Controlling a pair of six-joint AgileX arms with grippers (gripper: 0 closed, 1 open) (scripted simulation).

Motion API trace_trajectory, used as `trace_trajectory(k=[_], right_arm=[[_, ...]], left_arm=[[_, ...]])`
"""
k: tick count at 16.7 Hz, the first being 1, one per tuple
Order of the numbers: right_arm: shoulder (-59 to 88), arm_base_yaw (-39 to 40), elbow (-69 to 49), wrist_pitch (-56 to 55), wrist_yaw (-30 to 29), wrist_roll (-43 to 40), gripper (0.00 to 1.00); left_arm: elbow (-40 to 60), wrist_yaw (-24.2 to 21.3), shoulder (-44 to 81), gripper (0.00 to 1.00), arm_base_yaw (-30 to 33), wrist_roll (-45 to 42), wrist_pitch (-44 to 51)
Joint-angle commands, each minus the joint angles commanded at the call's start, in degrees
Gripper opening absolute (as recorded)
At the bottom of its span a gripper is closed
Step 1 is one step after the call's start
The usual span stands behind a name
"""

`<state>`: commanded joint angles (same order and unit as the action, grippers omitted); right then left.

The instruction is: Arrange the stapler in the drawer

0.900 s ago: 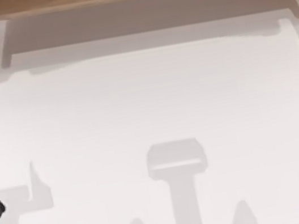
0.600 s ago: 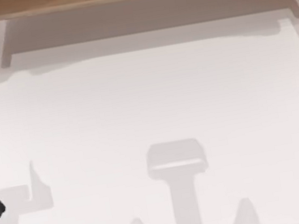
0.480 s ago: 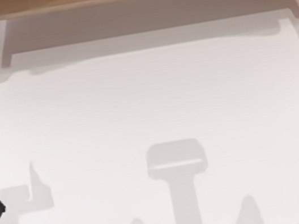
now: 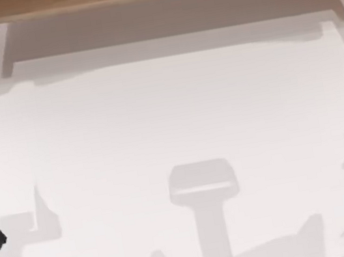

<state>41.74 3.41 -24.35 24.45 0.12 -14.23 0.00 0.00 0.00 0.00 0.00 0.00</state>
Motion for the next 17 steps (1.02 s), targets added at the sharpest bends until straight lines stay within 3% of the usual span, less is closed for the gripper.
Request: trace_trajectory(k=[10, 17], right_arm=[[39.28, 3.17, -22.99, 22.99, 0.06, -13.43, 1.00], [48.34, 3.87, -28.36, 28.28, 0.04, -16.50, 1.00]], left_arm=[[0.00, 0.00, 0.00, 1.00, 0.00, 0.00, 0.00], [0.00, 0.00, 0.00, 1.00, 0.00, 0.00, 0.00]])
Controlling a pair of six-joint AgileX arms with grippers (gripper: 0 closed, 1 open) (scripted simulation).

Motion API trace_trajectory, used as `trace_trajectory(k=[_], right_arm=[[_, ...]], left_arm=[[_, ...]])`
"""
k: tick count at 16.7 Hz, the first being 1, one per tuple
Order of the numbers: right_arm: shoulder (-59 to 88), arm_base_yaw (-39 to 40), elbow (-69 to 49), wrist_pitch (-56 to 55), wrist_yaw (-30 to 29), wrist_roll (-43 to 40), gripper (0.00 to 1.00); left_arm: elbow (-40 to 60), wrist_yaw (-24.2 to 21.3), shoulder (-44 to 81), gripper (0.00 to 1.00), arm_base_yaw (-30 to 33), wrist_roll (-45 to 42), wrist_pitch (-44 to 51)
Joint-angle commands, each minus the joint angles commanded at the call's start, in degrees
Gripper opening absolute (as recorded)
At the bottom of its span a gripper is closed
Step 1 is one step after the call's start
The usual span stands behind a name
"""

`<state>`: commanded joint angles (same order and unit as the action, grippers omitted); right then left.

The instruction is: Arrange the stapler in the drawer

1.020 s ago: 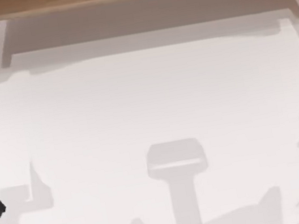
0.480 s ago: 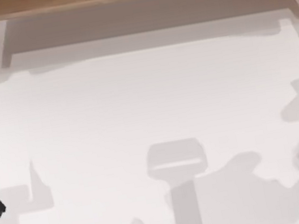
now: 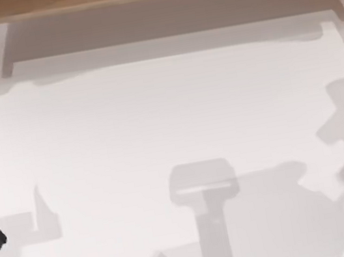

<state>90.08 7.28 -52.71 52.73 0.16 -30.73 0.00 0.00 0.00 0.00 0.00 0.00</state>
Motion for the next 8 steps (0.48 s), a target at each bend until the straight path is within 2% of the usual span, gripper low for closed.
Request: trace_trajectory(k=[5, 8], right_arm=[[0.33, -0.12, 0.87, -1.11, 0.00, -0.02, 1.00], [2.99, -0.01, 3.56, -6.90, 0.00, 0.10, 1.00]], left_arm=[[0.00, 0.00, 0.00, 1.00, 0.00, 0.00, 0.00], [0.00, 0.00, 0.00, 1.00, 0.00, 0.00, 0.00]])
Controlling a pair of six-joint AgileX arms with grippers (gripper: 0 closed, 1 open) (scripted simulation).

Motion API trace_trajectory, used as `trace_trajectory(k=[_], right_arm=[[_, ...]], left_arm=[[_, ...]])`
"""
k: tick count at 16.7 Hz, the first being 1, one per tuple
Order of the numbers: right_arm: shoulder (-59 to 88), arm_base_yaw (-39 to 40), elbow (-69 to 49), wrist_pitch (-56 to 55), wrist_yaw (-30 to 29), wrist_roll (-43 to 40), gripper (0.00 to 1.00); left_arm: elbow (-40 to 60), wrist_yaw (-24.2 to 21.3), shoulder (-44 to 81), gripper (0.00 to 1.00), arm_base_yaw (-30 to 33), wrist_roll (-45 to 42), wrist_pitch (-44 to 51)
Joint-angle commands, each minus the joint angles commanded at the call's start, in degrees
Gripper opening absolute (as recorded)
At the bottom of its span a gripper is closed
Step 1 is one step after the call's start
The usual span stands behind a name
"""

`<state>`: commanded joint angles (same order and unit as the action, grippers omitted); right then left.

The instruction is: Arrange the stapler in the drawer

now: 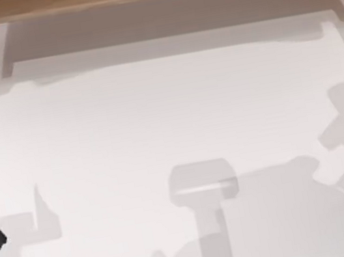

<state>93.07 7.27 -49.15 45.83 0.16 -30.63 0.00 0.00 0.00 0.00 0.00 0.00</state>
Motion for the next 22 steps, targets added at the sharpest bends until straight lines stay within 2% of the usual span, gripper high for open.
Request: trace_trajectory(k=[3, 7, 20, 22], right_arm=[[2.62, 0.11, 2.71, -5.22, 0.00, 0.13, 1.00], [3.08, 0.13, 3.07, -5.80, 0.00, 0.12, 1.00], [3.08, 0.13, 3.07, -5.80, 0.00, 0.12, 0.02], [3.08, 0.13, 3.07, -5.80, 0.00, 0.12, 0.00]], left_arm=[[0.00, 0.00, 0.00, 1.00, 0.00, 0.00, 0.00], [0.00, 0.00, 0.00, 1.00, 0.00, 0.00, 0.00], [0.00, 0.00, 0.00, 1.00, 0.00, 0.00, 0.00], [0.00, 0.00, 0.00, 1.00, 0.00, 0.00, 0.00]])
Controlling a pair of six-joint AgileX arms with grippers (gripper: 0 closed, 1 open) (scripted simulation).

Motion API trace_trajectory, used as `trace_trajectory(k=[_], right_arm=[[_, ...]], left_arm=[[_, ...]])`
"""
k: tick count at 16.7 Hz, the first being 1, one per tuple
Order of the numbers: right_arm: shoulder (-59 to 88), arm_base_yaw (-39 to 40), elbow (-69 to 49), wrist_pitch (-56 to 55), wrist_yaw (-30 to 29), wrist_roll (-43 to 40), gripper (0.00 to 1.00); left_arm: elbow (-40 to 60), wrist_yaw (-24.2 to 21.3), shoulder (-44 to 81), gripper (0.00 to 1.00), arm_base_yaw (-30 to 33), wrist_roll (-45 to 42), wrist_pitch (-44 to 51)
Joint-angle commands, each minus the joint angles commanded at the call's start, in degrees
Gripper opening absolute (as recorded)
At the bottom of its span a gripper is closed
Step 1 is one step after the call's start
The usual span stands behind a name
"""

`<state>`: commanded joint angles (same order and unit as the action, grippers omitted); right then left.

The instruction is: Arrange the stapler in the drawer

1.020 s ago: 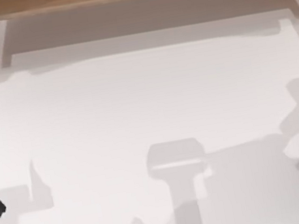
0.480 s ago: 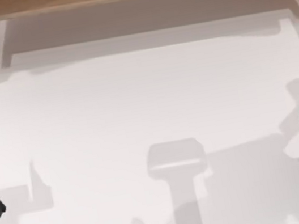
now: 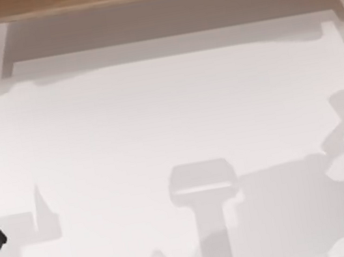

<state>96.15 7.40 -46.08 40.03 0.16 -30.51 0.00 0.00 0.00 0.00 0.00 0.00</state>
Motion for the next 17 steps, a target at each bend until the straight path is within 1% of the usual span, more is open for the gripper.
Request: trace_trajectory(k=[8, 17], right_arm=[[-0.22, -0.06, -0.16, 0.18, -0.11, -0.02, 0.00], [-3.18, -0.10, -3.01, 6.07, -0.11, -0.11, 0.00]], left_arm=[[0.00, 0.00, 0.00, 1.00, 0.00, 0.00, 0.00], [0.00, 0.00, 0.00, 1.00, 0.00, 0.00, 0.00]])
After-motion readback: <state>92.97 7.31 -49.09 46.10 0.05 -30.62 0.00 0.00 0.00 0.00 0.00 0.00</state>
